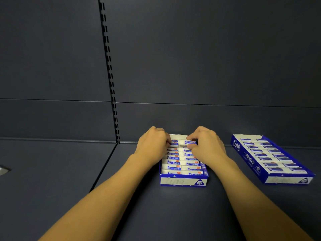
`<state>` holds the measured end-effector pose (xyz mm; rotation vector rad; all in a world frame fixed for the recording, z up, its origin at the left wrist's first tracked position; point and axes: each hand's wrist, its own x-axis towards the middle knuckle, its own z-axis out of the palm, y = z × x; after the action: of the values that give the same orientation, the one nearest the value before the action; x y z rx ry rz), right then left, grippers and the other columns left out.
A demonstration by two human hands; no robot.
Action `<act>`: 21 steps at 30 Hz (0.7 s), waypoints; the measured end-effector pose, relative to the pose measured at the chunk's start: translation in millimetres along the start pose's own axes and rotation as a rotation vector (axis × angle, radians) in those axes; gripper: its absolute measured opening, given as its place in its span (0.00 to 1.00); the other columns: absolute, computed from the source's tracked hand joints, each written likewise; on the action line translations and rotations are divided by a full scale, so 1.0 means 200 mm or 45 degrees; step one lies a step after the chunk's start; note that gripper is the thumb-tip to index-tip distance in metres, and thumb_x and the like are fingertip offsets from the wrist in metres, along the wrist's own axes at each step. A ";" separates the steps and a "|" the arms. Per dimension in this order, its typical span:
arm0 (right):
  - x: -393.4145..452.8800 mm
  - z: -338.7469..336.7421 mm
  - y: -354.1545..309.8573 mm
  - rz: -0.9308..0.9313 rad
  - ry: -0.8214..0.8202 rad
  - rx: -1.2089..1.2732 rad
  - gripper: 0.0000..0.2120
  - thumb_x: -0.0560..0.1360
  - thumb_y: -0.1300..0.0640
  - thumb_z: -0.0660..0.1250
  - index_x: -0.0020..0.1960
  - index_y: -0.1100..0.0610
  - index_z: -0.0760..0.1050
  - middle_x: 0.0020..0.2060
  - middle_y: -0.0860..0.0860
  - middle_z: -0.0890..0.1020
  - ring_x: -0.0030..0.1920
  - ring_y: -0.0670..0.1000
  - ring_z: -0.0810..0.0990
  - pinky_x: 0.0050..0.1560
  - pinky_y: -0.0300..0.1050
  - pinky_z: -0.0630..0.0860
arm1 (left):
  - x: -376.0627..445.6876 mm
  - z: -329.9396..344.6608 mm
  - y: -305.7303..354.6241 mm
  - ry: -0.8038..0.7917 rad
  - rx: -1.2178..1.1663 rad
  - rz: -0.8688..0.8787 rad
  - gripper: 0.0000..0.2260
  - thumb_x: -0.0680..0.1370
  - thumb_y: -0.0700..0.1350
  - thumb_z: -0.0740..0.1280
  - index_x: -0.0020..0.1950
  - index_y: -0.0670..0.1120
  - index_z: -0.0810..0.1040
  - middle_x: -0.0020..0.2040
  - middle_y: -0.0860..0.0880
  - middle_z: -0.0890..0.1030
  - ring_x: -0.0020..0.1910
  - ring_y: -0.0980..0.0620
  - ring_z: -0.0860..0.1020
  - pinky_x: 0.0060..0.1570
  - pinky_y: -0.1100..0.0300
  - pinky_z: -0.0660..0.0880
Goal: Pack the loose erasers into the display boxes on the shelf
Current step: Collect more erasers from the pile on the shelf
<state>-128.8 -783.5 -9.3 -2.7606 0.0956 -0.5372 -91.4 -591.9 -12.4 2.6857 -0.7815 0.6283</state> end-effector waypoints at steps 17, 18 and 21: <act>0.01 0.01 -0.01 0.005 -0.052 -0.103 0.15 0.75 0.46 0.74 0.60 0.47 0.80 0.56 0.44 0.80 0.50 0.46 0.79 0.43 0.39 0.76 | 0.00 0.04 -0.03 0.009 -0.147 -0.119 0.10 0.81 0.48 0.67 0.59 0.53 0.85 0.57 0.53 0.81 0.59 0.51 0.76 0.55 0.53 0.78; 0.01 0.01 -0.01 0.002 -0.056 -0.106 0.16 0.75 0.46 0.74 0.60 0.47 0.80 0.56 0.45 0.80 0.50 0.46 0.79 0.44 0.39 0.76 | 0.00 0.04 -0.02 0.010 -0.145 -0.115 0.10 0.81 0.48 0.67 0.59 0.52 0.85 0.58 0.53 0.81 0.59 0.52 0.75 0.55 0.54 0.78; 0.01 0.02 -0.01 -0.005 -0.058 -0.108 0.16 0.75 0.45 0.73 0.61 0.48 0.80 0.56 0.45 0.80 0.51 0.46 0.80 0.45 0.40 0.77 | 0.00 0.04 -0.02 0.017 -0.138 -0.099 0.10 0.81 0.47 0.67 0.60 0.52 0.85 0.58 0.53 0.81 0.58 0.52 0.75 0.54 0.55 0.78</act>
<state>-125.4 -781.4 -10.6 -2.8544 0.1049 -0.4816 -86.9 -590.4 -20.0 2.5963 -0.6837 0.5681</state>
